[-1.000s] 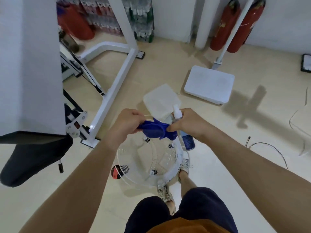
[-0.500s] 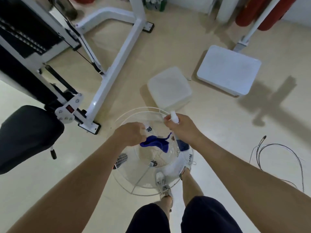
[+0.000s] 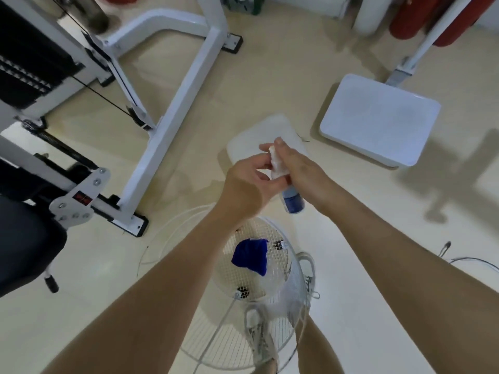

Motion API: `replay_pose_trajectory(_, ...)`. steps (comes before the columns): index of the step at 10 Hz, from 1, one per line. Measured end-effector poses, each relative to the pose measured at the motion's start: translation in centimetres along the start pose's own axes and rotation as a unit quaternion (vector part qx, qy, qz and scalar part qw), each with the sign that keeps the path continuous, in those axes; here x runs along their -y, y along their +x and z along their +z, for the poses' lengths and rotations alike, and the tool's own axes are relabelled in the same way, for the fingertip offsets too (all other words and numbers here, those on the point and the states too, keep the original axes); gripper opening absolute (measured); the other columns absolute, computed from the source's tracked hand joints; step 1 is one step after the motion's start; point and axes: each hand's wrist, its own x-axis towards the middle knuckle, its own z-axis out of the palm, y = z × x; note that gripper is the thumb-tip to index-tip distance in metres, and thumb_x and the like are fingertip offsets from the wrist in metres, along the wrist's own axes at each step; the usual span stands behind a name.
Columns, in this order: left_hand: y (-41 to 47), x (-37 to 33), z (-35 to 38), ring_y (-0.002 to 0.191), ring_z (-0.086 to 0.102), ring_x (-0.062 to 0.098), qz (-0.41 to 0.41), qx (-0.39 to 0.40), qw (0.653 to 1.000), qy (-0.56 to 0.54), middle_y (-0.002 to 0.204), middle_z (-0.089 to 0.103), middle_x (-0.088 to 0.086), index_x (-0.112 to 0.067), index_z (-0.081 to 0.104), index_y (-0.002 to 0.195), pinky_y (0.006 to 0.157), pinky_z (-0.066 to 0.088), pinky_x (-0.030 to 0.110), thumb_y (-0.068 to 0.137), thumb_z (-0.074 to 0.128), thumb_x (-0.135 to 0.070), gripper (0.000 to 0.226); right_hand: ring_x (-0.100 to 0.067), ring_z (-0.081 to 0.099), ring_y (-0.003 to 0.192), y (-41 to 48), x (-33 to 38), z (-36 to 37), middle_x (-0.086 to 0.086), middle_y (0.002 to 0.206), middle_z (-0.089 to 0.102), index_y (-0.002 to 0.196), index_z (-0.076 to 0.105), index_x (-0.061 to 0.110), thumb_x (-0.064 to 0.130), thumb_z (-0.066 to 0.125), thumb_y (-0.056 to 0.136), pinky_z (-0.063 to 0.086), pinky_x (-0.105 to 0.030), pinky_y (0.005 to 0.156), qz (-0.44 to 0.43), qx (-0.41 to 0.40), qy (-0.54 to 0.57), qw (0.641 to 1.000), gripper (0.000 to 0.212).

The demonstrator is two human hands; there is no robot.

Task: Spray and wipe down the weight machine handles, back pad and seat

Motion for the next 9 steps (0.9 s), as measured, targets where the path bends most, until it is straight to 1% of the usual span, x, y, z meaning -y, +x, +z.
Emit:
replay_pose_trajectory(1,4.3,1.9,1.2,0.07,0.062,0.001,0.024,-0.078,0.996,0.047,0.078,0.066,-0.015,-0.022,0.067,0.097,0.062,0.046,0.013,0.077,0.075,-0.021,0.021,-0.024,0.056,0.119,4.4,-2.3,-0.6,-0.006,0.118,0.067,0.114,0.069,0.03,0.067,0.03,0.089,0.04,-0.047,0.106,-0.019,-0.039,-0.094,0.995,0.059)
replay_pose_trajectory(2,9.6,5.0,3.3,0.078,0.06,0.007,0.014,-0.099,0.989,0.108,0.081,0.064,-0.014,-0.025,0.067,0.098,0.066,0.045,0.017,0.084,0.066,-0.02,0.015,-0.017,0.057,0.11,9.2,-5.4,-1.6,-0.006,0.119,0.064,0.121,0.068,0.032,0.058,0.041,0.091,0.052,-0.027,0.091,0.01,-0.044,-0.071,0.996,0.048)
replay_pose_trajectory(3,14.0,7.8,5.0,0.08,0.055,0.01,0.007,-0.079,0.98,0.182,0.088,0.063,-0.008,-0.024,0.069,0.1,0.07,0.039,0.02,0.091,0.057,-0.015,0.018,-0.011,0.059,0.095,12.4,-7.7,-2.7,-0.004,0.12,0.062,0.135,0.057,0.02,0.029,0.049,0.101,0.049,-0.012,0.07,0.038,-0.013,-0.055,0.998,0.036)
replay_pose_trajectory(4,17.9,11.0,6.2,0.077,0.05,0.015,0.011,-0.075,0.971,0.228,0.085,0.056,-0.003,-0.02,0.067,0.086,0.072,0.042,0.028,0.088,0.053,-0.004,0.021,-0.026,0.06,0.108,15.0,-10.9,-3.2,-0.011,0.128,0.061,0.143,0.047,0.022,0.016,0.048,0.099,0.051,-0.028,0.073,0.09,0.001,-0.058,0.994,0.045)
replay_pose_trajectory(5,21.0,14.1,7.1,0.087,0.059,0.022,0.04,-0.067,0.954,0.288,0.094,0.069,0.005,-0.009,0.072,0.095,0.075,0.041,0.026,0.084,0.056,-0.005,0.019,-0.023,0.06,0.092,16.5,-14.6,-3.4,-0.014,0.117,0.065,0.133,0.058,0.015,0.01,0.05,0.097,0.048,-0.023,0.061,0.128,-0.026,-0.037,0.991,0.038)
replay_pose_trajectory(6,22.3,15.7,7.7,0.102,0.061,0.026,0.039,-0.067,0.944,0.322,0.108,0.07,0.008,-0.009,0.07,0.104,0.078,0.04,0.024,0.086,0.056,-0.003,0.023,-0.02,0.059,0.083,15.9,-17.1,-4.0,-0.01,0.103,0.065,0.119,0.066,0.011,0.007,0.053,0.094,0.046,-0.026,0.062,0.158,-0.042,-0.005,0.987,0.028)
replay_pose_trajectory(7,23.0,16.3,8.4,0.106,0.058,0.027,0.027,-0.082,0.938,0.337,0.112,0.066,0.008,-0.012,0.064,0.113,0.078,0.036,0.024,0.088,0.05,-0.004,0.029,-0.022,0.06,0.082,14.5,-18.8,-4.6,-0.011,0.097,0.066,0.114,0.067,0.007,0.003,0.052,0.094,0.045,-0.026,0.062,0.187,-0.049,0.037,0.98,0.025)
replay_pose_trajectory(8,23.3,16.1,8.3,0.115,0.054,0.028,-0.006,-0.062,0.943,0.326,0.122,0.06,0.01,-0.015,0.054,0.127,0.089,0.039,0.029,0.087,0.055,-0.009,0.04,-0.02,0.062,0.076,12.8,-19.2,-5.2,-0.007,0.094,0.068,0.108,0.067,0.012,0.001,0.051,0.094,0.047,-0.026,0.063,0.186,-0.059,0.052,0.979,0.024)
replay_pose_trajectory(9,23.0,15.4,7.6,0.114,0.054,0.026,-0.045,-0.08,0.957,0.276,0.126,0.058,0.008,-0.018,0.051,0.13,0.085,0.039,0.025,0.083,0.058,-0.007,0.049,-0.018,0.064,0.074,11.3,-18.7,-6.4,-0.006,0.095,0.069,0.11,0.067,0.013,0.003,0.052,0.094,0.049,-0.026,0.065,0.178,-0.101,0.084,0.975,0.024)
